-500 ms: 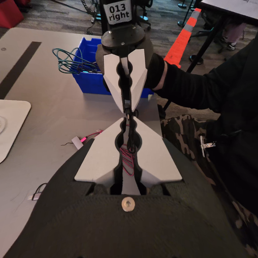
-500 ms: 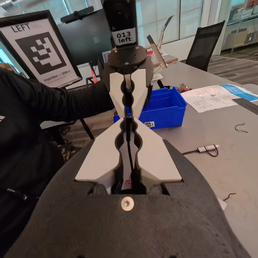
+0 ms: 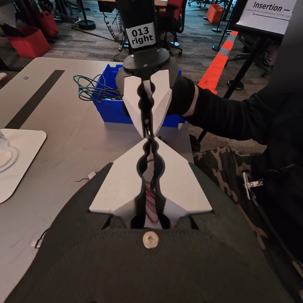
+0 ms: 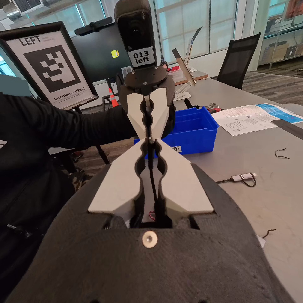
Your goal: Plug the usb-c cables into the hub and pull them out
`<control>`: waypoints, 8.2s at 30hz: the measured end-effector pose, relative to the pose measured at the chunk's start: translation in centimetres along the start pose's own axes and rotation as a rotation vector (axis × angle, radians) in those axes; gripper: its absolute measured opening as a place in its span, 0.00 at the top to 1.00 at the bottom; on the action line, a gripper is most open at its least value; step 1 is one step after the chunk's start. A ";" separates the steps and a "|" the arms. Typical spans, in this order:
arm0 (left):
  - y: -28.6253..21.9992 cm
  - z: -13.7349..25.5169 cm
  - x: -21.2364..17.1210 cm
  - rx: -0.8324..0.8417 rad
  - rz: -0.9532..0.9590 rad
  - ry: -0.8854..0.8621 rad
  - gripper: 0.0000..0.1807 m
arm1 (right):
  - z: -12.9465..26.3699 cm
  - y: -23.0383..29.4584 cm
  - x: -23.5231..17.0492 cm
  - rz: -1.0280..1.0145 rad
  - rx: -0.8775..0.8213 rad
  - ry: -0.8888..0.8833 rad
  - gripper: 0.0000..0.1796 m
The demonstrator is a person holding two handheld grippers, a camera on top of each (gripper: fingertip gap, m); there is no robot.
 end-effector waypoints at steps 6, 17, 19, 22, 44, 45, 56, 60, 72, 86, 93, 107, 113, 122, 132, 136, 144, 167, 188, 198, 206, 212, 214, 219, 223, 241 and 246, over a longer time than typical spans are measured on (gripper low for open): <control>0.2 0.2 0.0 0.024 0.009 -0.044 1.00 | 0.4 -0.3 0.0 -0.063 0.042 -0.033 0.91; 0.3 0.2 0.0 0.014 0.038 -0.090 1.00 | 0.6 -0.6 0.0 -0.091 0.064 -0.059 0.97; 0.6 0.4 -0.1 0.013 0.058 -0.096 1.00 | 0.7 -0.7 0.2 -0.075 0.030 -0.059 0.97; 1.4 1.1 -0.7 0.043 0.089 -0.078 0.95 | 1.5 -0.8 0.7 -0.044 -0.045 -0.065 0.97; 6.6 -5.8 -16.7 0.099 0.421 0.754 0.66 | 5.7 -1.4 1.4 -0.029 -0.180 -0.090 0.97; 6.9 -6.3 -16.8 0.117 0.411 0.755 0.67 | 5.8 -1.4 1.4 -0.031 -0.180 -0.094 0.97; 8.2 -8.6 -17.5 0.225 0.365 0.863 0.88 | 5.8 -1.5 1.3 -0.026 -0.180 -0.095 0.97; 8.1 -8.4 -17.6 0.249 0.386 0.817 0.89 | 5.7 -1.4 1.3 -0.022 -0.183 -0.089 0.97; 8.9 -3.2 -12.0 0.525 0.425 0.210 0.89 | 4.8 -2.3 1.1 -0.021 -0.280 -0.058 0.97; 5.2 -5.0 -14.4 0.439 0.488 0.335 0.89 | 4.1 -3.2 0.5 -0.044 -0.332 -0.028 0.97; 2.0 -7.9 -15.5 0.236 0.572 0.335 0.89 | 4.2 -3.2 0.4 -0.043 -0.325 -0.026 0.97; 3.2 -8.9 -17.4 -0.142 0.829 0.399 0.84 | 4.6 -2.8 0.8 -0.040 -0.305 -0.046 0.97; 3.3 -9.7 -17.5 -0.172 0.840 0.418 0.90 | 4.7 -2.9 0.7 -0.044 -0.292 -0.056 0.97; 1.6 -10.5 -16.7 -0.309 0.943 0.349 0.79 | 4.9 -3.0 0.7 -0.046 -0.285 -0.068 0.97; 0.3 -12.0 -15.4 -0.020 0.738 0.515 0.82 | 4.6 -2.8 0.8 -0.039 -0.286 -0.065 0.97; -0.1 -13.0 -14.7 0.078 0.646 0.584 0.76 | 4.7 -2.7 1.0 -0.031 -0.291 -0.064 0.97; -0.7 -15.3 -14.3 0.346 0.395 0.689 0.72 | 5.1 -2.5 1.2 -0.025 -0.296 -0.077 0.97; 1.4 -7.7 -15.1 0.064 0.927 0.022 0.86 | 5.8 -2.3 1.5 -0.020 -0.294 -0.100 0.97; 5.1 -0.2 -11.8 0.180 0.907 -0.222 0.96 | 3.2 -2.2 0.5 0.237 -0.437 0.055 0.97; 3.2 -2.7 -12.8 0.154 0.838 -0.183 0.96 | 3.4 -3.3 -0.3 0.173 -0.443 0.081 0.97; 0.3 -7.7 -13.9 0.062 0.791 -0.015 0.97 | 2.9 -4.2 -1.0 0.129 -0.471 0.106 0.97; -0.2 -9.7 -13.8 -0.046 0.821 -0.104 0.97 | 2.6 -4.6 -1.5 0.093 -0.448 0.105 0.97; -0.2 -10.4 -13.7 -0.068 0.830 -0.130 0.97 | 2.4 -4.6 -1.5 0.084 -0.432 0.096 0.97; -0.1 -12.3 -12.8 -0.142 0.840 -0.168 0.91 | 2.3 -4.6 -1.5 0.064 -0.397 0.070 0.97; 0.2 -13.7 -12.0 -0.149 0.832 -0.174 0.96 | 2.4 -4.4 -1.2 0.070 -0.400 0.055 0.97; 2.1 -6.5 -9.4 0.061 0.584 -0.295 0.96 | 2.1 -1.6 -1.1 0.136 -0.302 0.158 0.97; 3.3 -3.3 -8.8 0.135 0.578 -0.364 0.96 | 5.1 -1.1 2.4 0.189 -0.507 -0.006 0.97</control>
Point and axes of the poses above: each gripper's, where its closed fingertips meet, z back along the fingers, x out of its top, y = z × x across the jaws, the point moved 6 cm from there along z, back along the fingers, and after that the axes turned 9 degrees about -z, right-handed, at the moved point
